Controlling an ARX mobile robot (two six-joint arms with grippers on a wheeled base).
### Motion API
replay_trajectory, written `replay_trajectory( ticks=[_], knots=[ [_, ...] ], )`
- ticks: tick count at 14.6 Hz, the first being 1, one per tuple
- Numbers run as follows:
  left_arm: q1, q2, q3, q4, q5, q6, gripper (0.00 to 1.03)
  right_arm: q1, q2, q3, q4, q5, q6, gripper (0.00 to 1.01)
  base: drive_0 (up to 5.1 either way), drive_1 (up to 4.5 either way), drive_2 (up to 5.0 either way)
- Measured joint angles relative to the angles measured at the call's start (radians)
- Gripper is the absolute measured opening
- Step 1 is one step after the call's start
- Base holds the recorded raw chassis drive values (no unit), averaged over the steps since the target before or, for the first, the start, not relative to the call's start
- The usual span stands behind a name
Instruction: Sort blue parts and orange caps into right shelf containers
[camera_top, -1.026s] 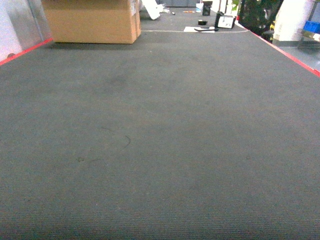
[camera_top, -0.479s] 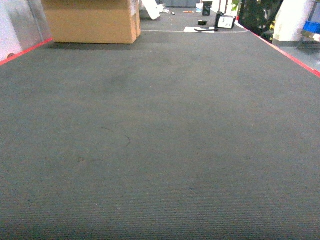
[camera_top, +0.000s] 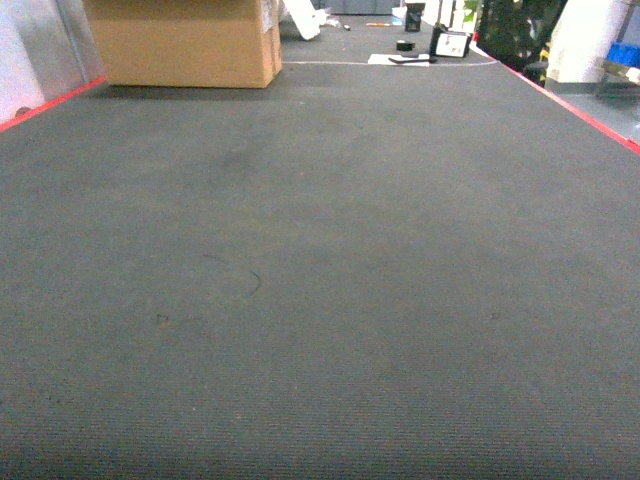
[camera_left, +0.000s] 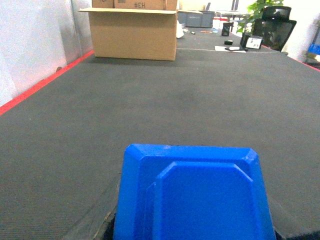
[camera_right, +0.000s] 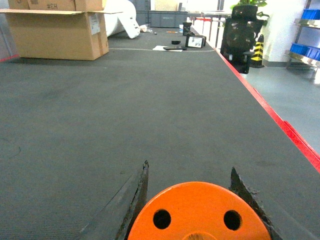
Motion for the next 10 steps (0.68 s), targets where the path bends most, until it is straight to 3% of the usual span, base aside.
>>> replay_trajectory(
  ticks=[10],
  knots=[
    [0.0, 0.0, 0.0, 0.0, 0.0, 0.0, 0.44, 0.0, 0.0, 0.0, -0.001, 0.0, 0.0, 0.43, 0.0, 0.0, 0.0]
  ],
)
